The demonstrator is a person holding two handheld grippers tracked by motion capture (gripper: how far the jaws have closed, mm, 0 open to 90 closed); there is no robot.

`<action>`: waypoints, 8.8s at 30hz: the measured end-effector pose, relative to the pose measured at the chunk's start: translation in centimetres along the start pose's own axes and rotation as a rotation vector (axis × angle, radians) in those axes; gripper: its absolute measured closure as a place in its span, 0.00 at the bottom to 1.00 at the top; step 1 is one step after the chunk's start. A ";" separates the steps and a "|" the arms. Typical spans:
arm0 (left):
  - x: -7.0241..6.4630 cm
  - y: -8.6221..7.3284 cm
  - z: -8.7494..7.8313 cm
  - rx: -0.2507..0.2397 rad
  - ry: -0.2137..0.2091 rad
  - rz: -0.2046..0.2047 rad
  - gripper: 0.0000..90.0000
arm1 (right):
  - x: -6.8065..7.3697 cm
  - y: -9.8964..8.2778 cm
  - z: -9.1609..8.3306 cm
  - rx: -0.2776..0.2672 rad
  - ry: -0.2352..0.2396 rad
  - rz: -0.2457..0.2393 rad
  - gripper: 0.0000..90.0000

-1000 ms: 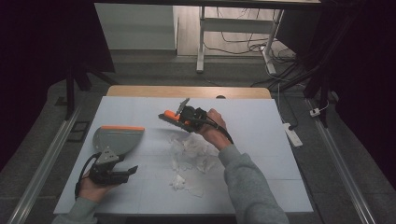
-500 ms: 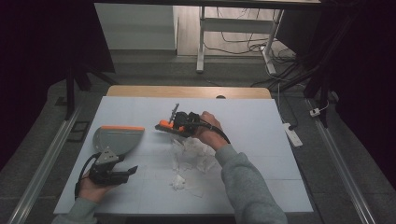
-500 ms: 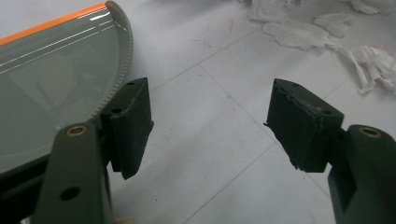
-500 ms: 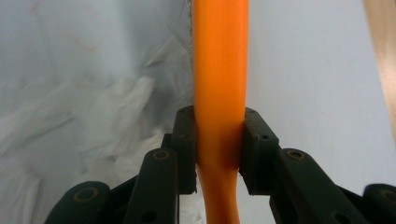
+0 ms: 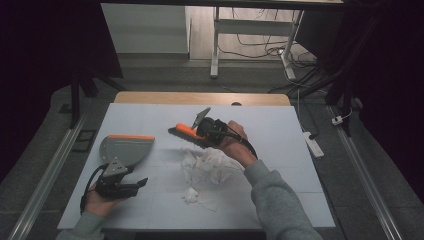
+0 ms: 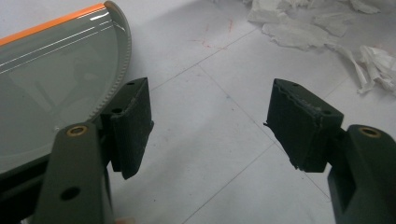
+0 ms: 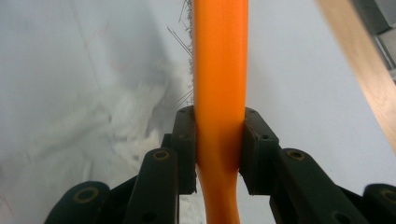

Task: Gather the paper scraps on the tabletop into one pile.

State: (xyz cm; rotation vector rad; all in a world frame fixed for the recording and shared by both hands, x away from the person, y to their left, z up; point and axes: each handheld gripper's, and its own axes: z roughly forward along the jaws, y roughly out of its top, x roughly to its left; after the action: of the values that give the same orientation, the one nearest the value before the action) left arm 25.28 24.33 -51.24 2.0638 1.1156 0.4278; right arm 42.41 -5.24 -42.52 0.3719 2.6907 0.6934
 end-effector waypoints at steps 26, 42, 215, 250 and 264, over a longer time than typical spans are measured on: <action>0.2 -0.1 -0.1 -0.001 0.000 -0.001 0.35 | 0.3 0.6 6.2 -0.010 0.138 0.450 0.78; 0.3 -0.1 -0.2 -0.005 0.002 -0.014 0.35 | 2.0 0.3 -0.9 -0.122 0.172 0.387 0.78; 0.2 -0.7 0.0 0.015 0.006 -0.009 0.36 | 0.7 -8.2 -8.6 -0.022 0.071 0.531 0.78; -1.1 0.2 0.6 -0.005 0.029 0.024 0.35 | 2.7 -24.9 -11.2 -0.211 -0.094 0.524 0.78; -1.0 0.1 0.4 -0.017 0.033 0.022 0.35 | 2.8 -25.0 -10.9 -0.218 -0.094 0.505 0.78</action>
State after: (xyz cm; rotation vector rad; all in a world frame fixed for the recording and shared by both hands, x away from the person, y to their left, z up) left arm 25.07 23.28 -51.37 2.0626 1.1055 0.4828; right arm 31.54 -30.04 -46.91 1.0140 2.4089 1.0639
